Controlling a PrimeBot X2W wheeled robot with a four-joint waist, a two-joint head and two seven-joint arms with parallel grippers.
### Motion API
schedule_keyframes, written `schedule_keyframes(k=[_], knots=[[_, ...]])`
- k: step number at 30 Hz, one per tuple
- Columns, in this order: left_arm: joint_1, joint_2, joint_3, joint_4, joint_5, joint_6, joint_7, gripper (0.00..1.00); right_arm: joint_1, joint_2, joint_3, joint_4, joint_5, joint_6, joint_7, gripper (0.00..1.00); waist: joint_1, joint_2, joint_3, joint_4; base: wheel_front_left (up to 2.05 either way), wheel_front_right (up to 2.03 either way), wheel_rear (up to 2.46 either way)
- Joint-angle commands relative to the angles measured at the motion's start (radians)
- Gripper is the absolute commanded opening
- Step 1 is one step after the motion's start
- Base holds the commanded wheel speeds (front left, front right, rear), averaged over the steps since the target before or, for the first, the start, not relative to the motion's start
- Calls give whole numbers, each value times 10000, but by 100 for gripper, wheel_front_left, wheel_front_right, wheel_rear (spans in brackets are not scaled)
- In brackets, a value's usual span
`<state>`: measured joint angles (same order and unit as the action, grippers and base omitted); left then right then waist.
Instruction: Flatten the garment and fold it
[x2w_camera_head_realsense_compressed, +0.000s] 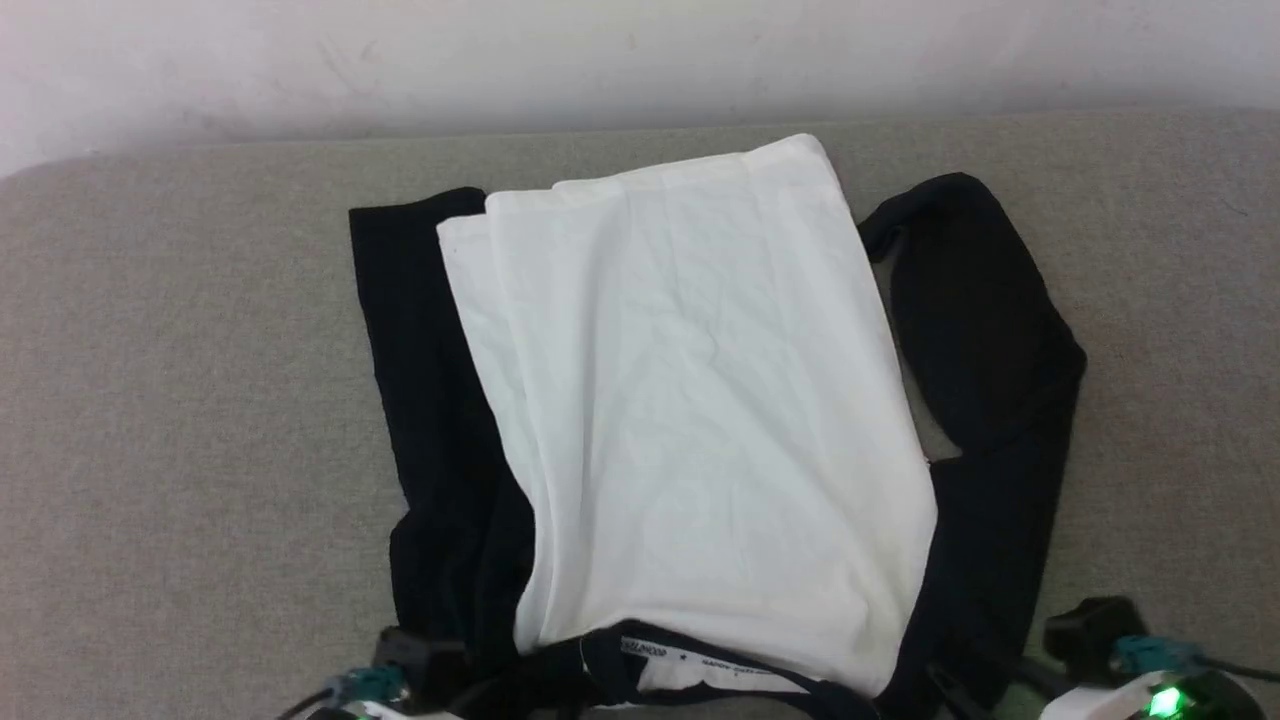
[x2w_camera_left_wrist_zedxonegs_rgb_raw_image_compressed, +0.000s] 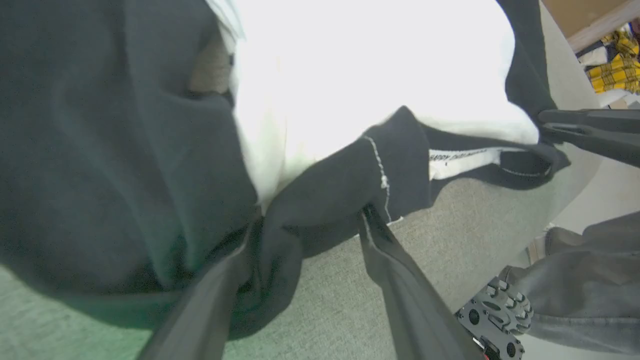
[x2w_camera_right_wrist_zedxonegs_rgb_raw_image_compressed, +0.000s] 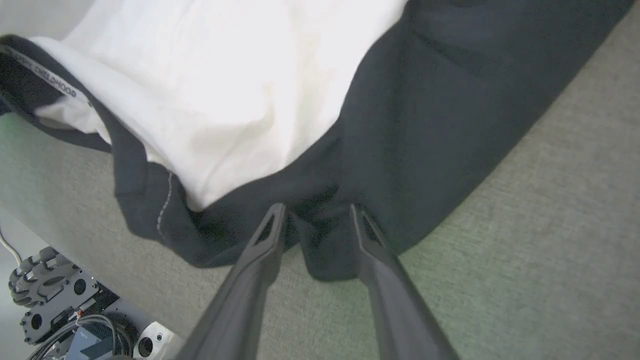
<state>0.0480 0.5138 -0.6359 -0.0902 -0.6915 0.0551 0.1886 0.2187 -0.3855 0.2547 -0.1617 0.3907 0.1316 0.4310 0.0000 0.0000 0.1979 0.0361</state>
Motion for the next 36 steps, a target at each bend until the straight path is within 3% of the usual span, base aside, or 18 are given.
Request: schedule_keyframes(k=[1,7,10,15,19,22,26,30,33,36], knots=[[210,84,236,-240,-198,184,-57,100,16,70,-237,-295,199,-9,25,100,0,0,5,25,0,0,0],[1315,422,1426,-2653,-1950,610,65,100,606,533,-1696,-2208,1217,-9,404,100,0,0,-11,115,0,0,0],[1750,677,2498,-3948,-2369,986,-450,100,648,891,-2589,-3170,1115,-9,85,100,0,0,-32,158,0,0,0],[1745,544,4036,-4461,-1241,1799,-2433,100,299,1790,-3483,-3844,-233,-9,-1188,100,0,0,-52,253,0,0,0],[1680,11,4176,-3885,87,2297,-3941,100,146,2325,-3440,-3557,-1391,-9,-2420,100,0,0,-106,280,0,0,0],[1674,-750,4139,-3428,913,2519,-4412,100,187,2712,-3361,-3119,-2178,-9,-3403,100,0,0,-159,285,0,0,0],[1731,-1694,4164,-2916,1919,2392,-4495,100,407,3136,-3365,-2584,-3010,-9,-4374,100,0,0,-172,344,0,0,0],[1687,-2244,4314,-2580,2488,1920,-4500,100,488,3320,-3358,-2286,-3242,-9,-4866,100,0,0,-76,372,0,0,0],[1400,-2246,4533,-2456,2641,1544,-4501,100,362,3344,-3353,-2219,-3288,-9,-5001,100,0,0,78,367,0,0,0],[755,-1817,4682,-2380,2568,1112,-4321,100,121,3348,-3442,-2312,-3246,-9,-5006,100,0,0,326,371,0,0,0]])
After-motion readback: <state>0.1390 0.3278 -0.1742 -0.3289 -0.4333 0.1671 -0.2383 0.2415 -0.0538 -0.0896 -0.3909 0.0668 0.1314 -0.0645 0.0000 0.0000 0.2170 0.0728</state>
